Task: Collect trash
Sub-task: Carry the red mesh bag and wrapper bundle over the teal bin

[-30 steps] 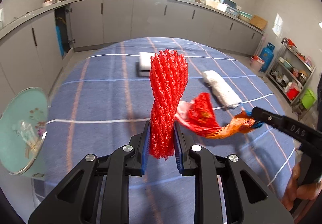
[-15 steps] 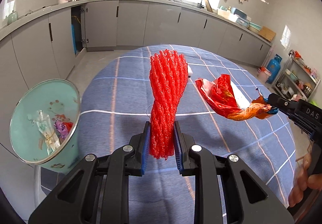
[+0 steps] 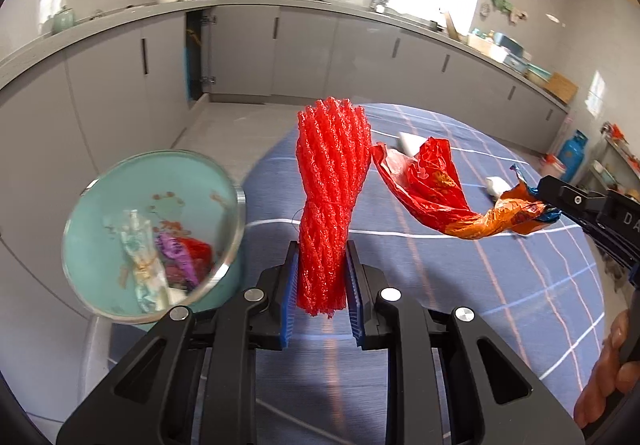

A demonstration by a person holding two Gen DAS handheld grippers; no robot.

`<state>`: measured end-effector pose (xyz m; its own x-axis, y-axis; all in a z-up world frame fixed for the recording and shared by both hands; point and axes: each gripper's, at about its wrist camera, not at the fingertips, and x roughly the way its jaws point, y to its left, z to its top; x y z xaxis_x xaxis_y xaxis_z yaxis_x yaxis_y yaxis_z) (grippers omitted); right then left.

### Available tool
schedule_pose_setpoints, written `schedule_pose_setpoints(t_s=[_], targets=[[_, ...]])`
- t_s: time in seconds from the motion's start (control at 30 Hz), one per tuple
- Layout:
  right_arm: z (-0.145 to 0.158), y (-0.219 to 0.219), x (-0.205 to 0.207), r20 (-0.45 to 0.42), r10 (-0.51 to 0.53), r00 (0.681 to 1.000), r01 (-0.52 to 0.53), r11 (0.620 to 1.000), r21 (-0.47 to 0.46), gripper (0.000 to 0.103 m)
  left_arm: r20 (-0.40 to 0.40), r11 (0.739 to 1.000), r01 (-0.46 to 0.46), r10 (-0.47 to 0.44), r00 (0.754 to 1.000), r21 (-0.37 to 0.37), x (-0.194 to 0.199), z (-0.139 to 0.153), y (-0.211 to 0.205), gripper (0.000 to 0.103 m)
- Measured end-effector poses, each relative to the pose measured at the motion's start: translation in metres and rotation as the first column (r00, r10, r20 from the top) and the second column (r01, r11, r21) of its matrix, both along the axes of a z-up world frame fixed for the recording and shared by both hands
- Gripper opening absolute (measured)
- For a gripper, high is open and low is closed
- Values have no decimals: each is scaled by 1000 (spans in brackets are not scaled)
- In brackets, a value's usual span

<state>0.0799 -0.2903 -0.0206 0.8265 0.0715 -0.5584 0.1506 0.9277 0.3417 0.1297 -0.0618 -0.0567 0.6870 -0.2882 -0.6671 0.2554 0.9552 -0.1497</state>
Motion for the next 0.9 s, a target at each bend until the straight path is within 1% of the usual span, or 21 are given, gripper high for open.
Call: schedule_pose_setpoints(t_s=[0.23, 0.53, 0.7, 0.9], targets=[[7, 47, 17, 14, 86, 996, -86, 996, -21, 22, 19, 995, -99, 99, 995, 11, 5, 6, 44, 22], [12, 108, 38, 16, 181, 983, -180, 982, -56, 22, 11, 984, -179, 179, 984, 9, 11, 5, 91, 22], [10, 133, 49, 7, 213, 977, -212, 974, -80, 22, -3, 976, -216, 216, 976, 7, 21, 1, 111, 22], [5, 154, 63, 4, 219, 976, -217, 969, -115, 22, -28, 964, -267, 267, 963, -4, 31, -6, 136, 22]])
